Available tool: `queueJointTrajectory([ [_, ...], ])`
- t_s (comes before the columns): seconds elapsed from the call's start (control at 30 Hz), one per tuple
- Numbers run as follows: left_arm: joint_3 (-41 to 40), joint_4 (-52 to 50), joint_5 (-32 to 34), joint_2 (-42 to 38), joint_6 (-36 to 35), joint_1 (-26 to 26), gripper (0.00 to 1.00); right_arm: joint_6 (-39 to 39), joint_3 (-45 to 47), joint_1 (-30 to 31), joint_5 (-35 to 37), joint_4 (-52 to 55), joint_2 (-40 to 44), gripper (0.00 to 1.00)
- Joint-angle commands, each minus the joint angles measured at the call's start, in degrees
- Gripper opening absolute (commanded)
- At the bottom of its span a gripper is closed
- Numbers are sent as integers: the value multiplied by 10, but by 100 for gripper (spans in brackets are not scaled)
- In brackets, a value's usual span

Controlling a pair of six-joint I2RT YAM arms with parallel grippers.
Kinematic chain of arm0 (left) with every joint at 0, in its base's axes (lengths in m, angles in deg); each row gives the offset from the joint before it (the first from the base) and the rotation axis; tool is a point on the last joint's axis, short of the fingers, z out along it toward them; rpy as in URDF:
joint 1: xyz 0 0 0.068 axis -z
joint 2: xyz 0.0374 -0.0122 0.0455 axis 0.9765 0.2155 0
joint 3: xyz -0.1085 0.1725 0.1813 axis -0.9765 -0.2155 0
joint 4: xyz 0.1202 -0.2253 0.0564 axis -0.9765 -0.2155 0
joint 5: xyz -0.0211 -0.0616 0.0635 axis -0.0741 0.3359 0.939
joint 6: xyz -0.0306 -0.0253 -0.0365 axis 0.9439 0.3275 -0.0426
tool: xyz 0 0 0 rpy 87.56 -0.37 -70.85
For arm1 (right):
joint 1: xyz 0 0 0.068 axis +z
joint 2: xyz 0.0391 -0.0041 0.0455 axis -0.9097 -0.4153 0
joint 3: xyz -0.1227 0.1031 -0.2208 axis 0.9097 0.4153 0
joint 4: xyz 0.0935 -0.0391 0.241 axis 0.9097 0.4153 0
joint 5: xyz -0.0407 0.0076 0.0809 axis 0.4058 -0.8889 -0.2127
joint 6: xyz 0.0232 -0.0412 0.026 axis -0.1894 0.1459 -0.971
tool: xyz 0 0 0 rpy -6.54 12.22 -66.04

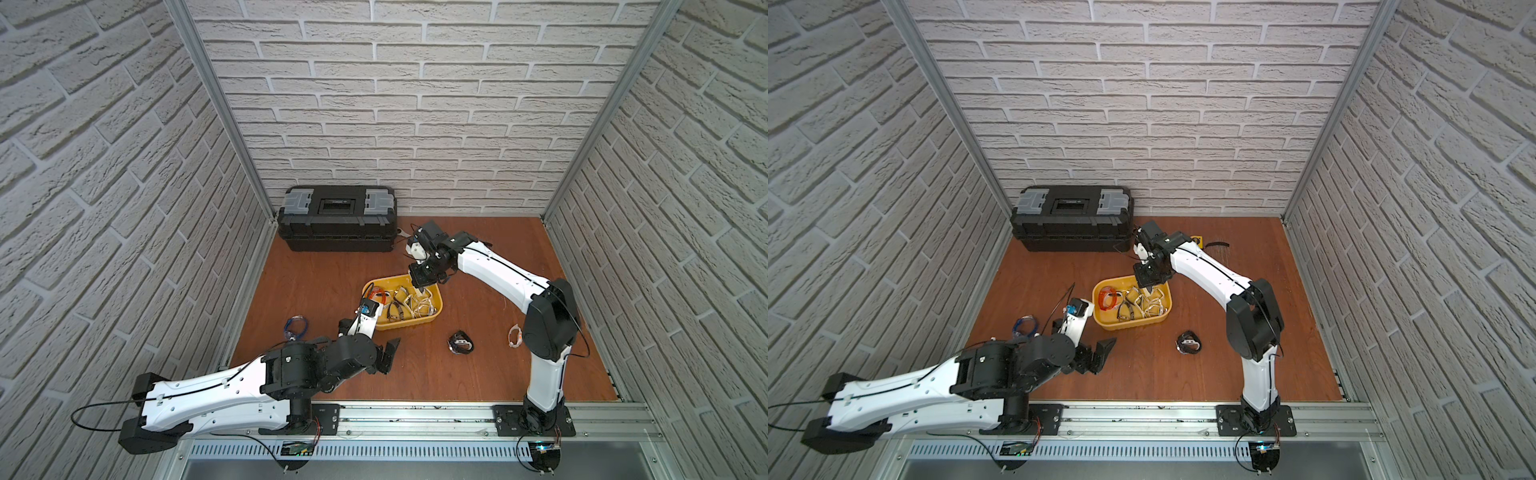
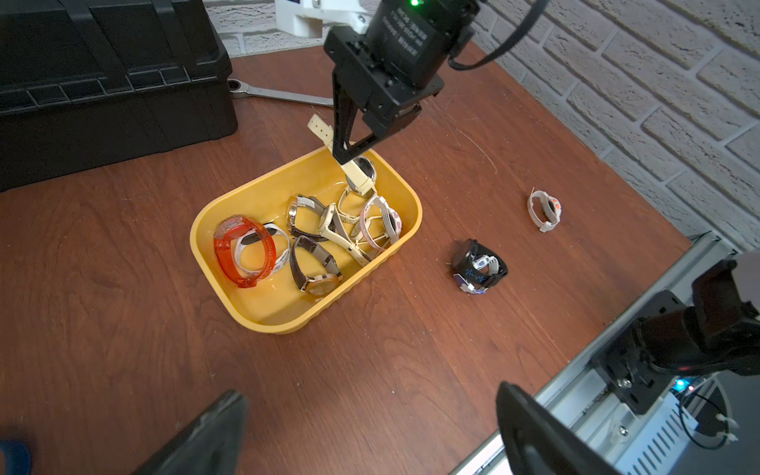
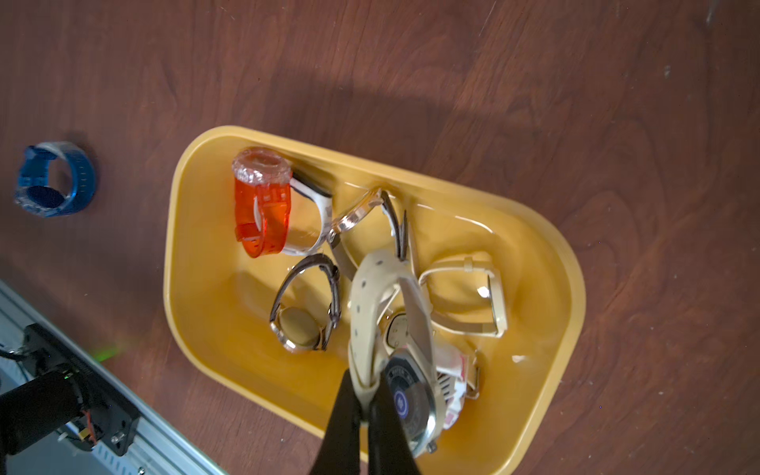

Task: Put the watch into the storage box
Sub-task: Place the watch in the storage box.

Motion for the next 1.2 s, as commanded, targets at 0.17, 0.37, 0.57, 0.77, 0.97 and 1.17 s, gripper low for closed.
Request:
queueJointTrajectory([
  [0.17, -1, -5, 15, 11, 4, -3, 98, 43, -106, 12, 67, 76, -98, 2],
  [0.37, -4, -9, 18, 6, 12, -3, 98, 55, -96, 17, 101, 84, -112, 2],
  [0.57, -4, -9, 24, 5, 11, -3, 98, 73, -117, 17, 130, 97, -147, 2],
  [0.77, -1, -9, 24, 12, 13, -3, 98, 79, -146, 24, 135, 106, -179, 2],
  [0.97, 2, -10, 25, 15, 13, -3, 98, 89, -152, 34, 134, 117, -177, 2],
  [1.17, 3, -5, 25, 8, 11, -4, 98, 93, -131, 35, 107, 113, -145, 27],
])
